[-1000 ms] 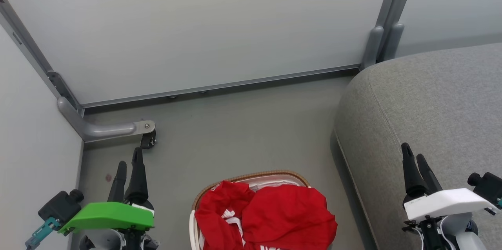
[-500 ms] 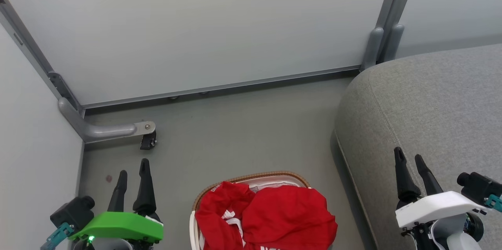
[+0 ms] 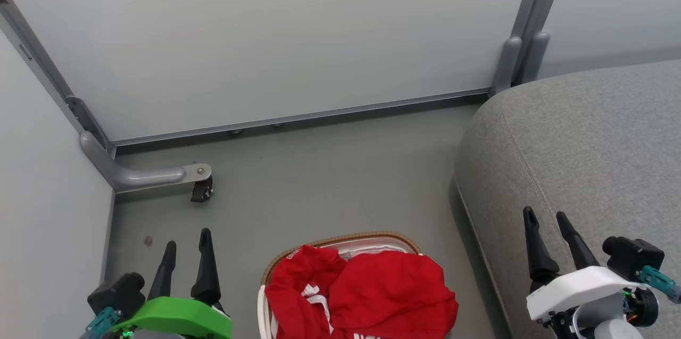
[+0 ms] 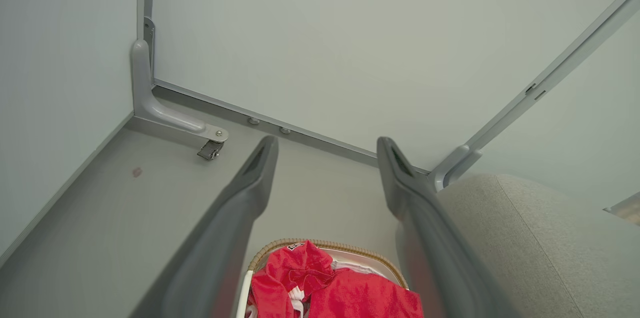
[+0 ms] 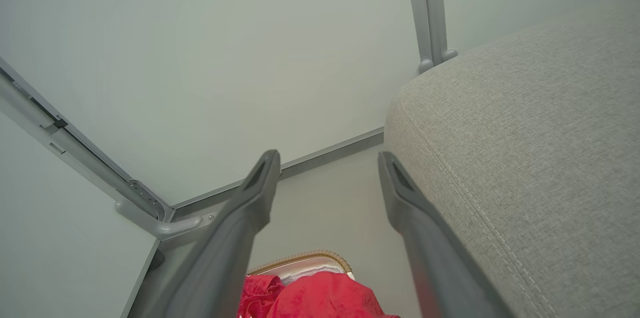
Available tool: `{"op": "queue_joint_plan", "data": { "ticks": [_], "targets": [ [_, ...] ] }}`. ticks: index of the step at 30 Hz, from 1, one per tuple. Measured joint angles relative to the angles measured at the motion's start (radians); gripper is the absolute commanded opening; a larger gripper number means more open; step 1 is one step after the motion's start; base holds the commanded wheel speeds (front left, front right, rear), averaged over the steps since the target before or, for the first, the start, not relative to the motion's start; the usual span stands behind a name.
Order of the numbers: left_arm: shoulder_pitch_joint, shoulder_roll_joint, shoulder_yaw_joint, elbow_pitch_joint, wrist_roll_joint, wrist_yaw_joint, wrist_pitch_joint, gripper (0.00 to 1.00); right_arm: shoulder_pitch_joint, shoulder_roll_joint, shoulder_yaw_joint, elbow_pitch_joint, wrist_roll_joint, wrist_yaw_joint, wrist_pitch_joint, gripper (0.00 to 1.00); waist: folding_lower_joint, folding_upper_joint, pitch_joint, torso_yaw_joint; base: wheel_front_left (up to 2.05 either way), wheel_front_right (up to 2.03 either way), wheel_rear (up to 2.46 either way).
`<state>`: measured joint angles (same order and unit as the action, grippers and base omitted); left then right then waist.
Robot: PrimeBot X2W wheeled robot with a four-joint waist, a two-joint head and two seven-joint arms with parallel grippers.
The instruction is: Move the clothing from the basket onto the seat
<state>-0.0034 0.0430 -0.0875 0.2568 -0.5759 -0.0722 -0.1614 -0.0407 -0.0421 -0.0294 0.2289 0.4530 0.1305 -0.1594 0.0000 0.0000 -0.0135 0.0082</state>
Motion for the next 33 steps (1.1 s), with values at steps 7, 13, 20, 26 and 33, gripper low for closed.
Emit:
{"op": "queue_joint_plan", "data": {
  "ticks": [7, 13, 20, 26, 33],
  "targets": [
    [0.006, 0.000, -0.013, 0.012, 0.073, 0.001, -0.017, 1.00, 0.005, -0.001, 0.004, 0.006, -0.072, 0.000, -0.018, 1.00, 0.0000, 0.0000, 0.000, 0.001, 0.00, 0.00, 0.00],
    [0.008, 0.001, -0.019, 0.019, 0.128, 0.003, -0.031, 1.00, 0.006, -0.002, 0.008, 0.009, -0.129, 0.000, -0.032, 1.00, 0.0000, 0.0000, 0.001, 0.002, 0.00, 0.00, 0.00],
    [0.010, 0.001, -0.026, 0.028, 0.183, 0.007, -0.044, 1.00, 0.010, -0.003, 0.014, 0.012, -0.190, 0.000, -0.045, 1.00, 0.0000, 0.0000, 0.001, 0.004, 0.00, 0.00, 0.00],
    [0.014, 0.002, -0.030, 0.035, 0.227, 0.008, -0.057, 1.00, 0.010, -0.003, 0.019, 0.014, -0.240, 0.000, -0.058, 1.00, 0.0000, 0.0000, -0.001, 0.005, 0.00, 0.00, 0.00],
    [0.016, 0.002, -0.035, 0.046, 0.276, 0.010, -0.071, 1.00, 0.012, -0.004, 0.022, 0.016, -0.295, 0.000, -0.072, 1.00, 0.0000, 0.0000, -0.001, 0.007, 0.00, 0.00, 0.00]
  ]
}}
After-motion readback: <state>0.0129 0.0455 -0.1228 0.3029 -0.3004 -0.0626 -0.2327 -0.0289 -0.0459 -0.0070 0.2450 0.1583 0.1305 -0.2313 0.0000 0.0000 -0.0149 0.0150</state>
